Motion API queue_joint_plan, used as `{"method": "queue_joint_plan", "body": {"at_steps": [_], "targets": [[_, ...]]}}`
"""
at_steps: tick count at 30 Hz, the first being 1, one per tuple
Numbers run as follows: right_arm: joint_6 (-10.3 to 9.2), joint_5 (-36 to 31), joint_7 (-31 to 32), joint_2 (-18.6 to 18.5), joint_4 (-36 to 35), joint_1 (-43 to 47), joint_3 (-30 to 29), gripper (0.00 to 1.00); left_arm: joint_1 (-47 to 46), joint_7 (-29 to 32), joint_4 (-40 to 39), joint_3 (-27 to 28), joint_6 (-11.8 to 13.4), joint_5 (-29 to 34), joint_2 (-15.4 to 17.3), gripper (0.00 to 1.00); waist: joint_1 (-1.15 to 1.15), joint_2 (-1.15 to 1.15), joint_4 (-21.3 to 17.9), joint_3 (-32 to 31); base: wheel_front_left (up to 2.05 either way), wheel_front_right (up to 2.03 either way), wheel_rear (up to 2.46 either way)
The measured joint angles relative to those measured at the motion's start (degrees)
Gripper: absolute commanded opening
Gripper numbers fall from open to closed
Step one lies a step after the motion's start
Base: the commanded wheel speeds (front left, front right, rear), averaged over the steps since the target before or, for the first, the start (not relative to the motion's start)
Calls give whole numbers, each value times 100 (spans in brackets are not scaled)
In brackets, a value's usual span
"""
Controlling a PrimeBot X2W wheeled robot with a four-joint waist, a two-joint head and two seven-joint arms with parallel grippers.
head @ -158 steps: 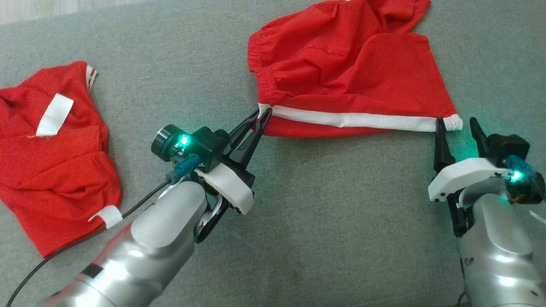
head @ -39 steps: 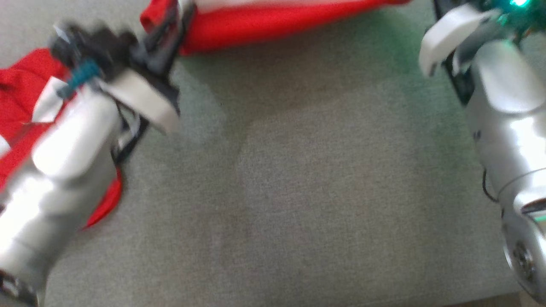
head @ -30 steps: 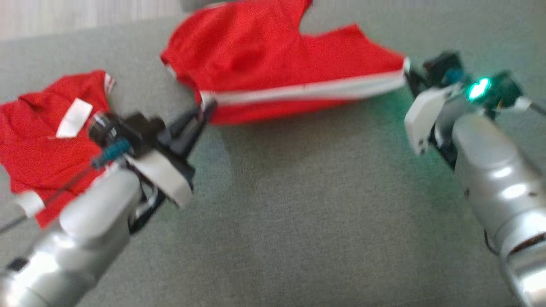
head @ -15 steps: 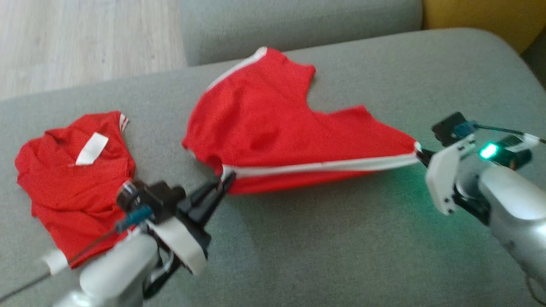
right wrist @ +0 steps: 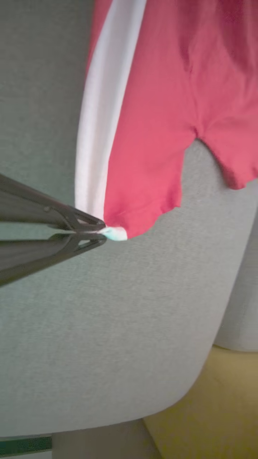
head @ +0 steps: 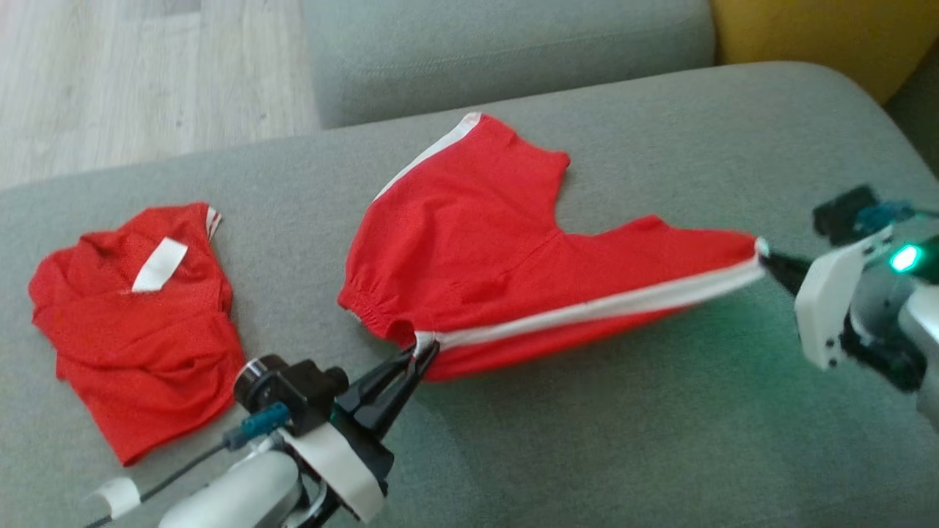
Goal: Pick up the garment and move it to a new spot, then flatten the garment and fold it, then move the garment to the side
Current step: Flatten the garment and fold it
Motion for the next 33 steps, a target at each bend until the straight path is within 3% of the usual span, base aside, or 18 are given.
{"method": "queue_joint_plan", "body": {"at_steps": [6,15,22,33], "targets": [[0,-320,-264,131,-66,-185,-605,0,-267,0,-22,185,55,-67,-51,0,1,0,174,266,0,0,0],[0,-1218,-408,756,288,-1176,-1273,0,-885,-1,307,435,89,-159,-324,0,1,0,736,788,0,0,0],[0,-1783,-563,1116,1025,-1958,-1284,0,-1429,-1,804,442,-15,-160,-835,0,2,0,1257,1223,0,0,0],[0,-2194,-1177,1380,2214,-2864,-1082,0,-2238,-55,1782,545,-116,-87,-1645,0,2,-1,1944,1947,0,0,0]]}}
